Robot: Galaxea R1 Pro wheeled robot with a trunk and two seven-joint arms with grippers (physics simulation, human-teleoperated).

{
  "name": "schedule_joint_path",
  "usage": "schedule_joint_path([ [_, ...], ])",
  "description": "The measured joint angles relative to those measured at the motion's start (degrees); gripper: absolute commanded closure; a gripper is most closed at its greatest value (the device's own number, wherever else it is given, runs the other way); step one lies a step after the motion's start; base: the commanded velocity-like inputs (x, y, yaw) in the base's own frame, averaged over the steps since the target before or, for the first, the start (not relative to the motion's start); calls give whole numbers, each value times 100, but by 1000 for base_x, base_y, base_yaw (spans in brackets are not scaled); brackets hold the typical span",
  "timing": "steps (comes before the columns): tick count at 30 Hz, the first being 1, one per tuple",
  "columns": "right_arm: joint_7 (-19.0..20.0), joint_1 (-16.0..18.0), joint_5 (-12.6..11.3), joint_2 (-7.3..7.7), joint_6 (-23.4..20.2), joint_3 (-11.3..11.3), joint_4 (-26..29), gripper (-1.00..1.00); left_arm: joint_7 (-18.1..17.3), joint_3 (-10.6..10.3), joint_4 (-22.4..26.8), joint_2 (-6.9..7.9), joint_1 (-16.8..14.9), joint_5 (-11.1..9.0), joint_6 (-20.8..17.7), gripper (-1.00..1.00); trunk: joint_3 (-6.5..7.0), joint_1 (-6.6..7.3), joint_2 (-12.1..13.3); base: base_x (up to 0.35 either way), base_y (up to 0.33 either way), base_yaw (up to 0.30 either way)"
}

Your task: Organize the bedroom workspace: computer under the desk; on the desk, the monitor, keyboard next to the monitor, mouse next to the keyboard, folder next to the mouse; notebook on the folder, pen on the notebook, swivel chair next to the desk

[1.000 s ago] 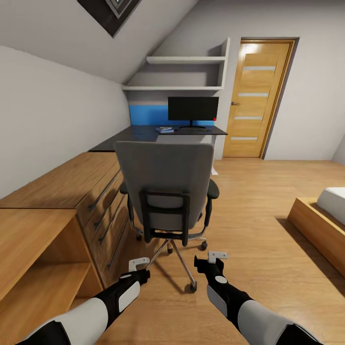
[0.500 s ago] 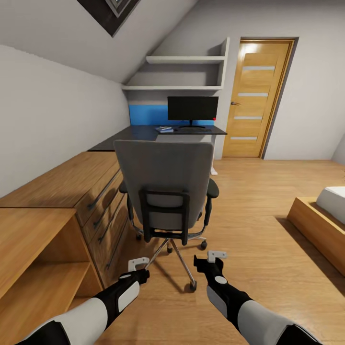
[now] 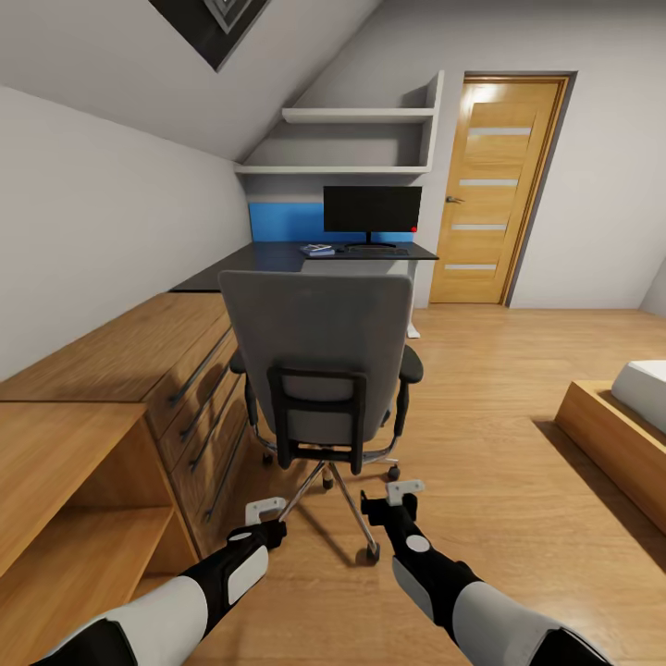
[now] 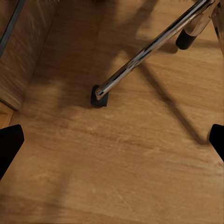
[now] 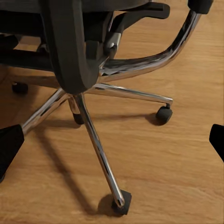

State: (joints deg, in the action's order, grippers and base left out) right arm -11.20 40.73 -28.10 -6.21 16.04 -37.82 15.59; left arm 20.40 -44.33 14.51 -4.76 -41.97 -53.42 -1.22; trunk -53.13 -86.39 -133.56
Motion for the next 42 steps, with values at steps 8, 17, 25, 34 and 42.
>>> schedule_joint_path([
  [8,324,-9,21,-51,19,-20,-27,-100,-2,-9,-15,-6,0,13,160,-100,0,0,0,138,0,0],
  [17,387,-40,220,-125,20,-112,-42,-100,-71,-39,-8,-9,0,20,200,-100,0,-1,0,98,0,0],
  [25,389,-44,235,-119,20,-111,-44,-100,-92,-165,-3,-21,0,37,272,-100,0,0,0,128,-11,0],
  [34,392,-45,236,-120,19,-112,-52,-100,-73,-182,149,-19,-9,56,706,-100,0,-1,0,17,-2,0],
  [42,398,-53,229,-121,20,-106,-53,-100,-61,-147,771,18,-220,40,211,-100,0,-1,0,1,0,0],
])
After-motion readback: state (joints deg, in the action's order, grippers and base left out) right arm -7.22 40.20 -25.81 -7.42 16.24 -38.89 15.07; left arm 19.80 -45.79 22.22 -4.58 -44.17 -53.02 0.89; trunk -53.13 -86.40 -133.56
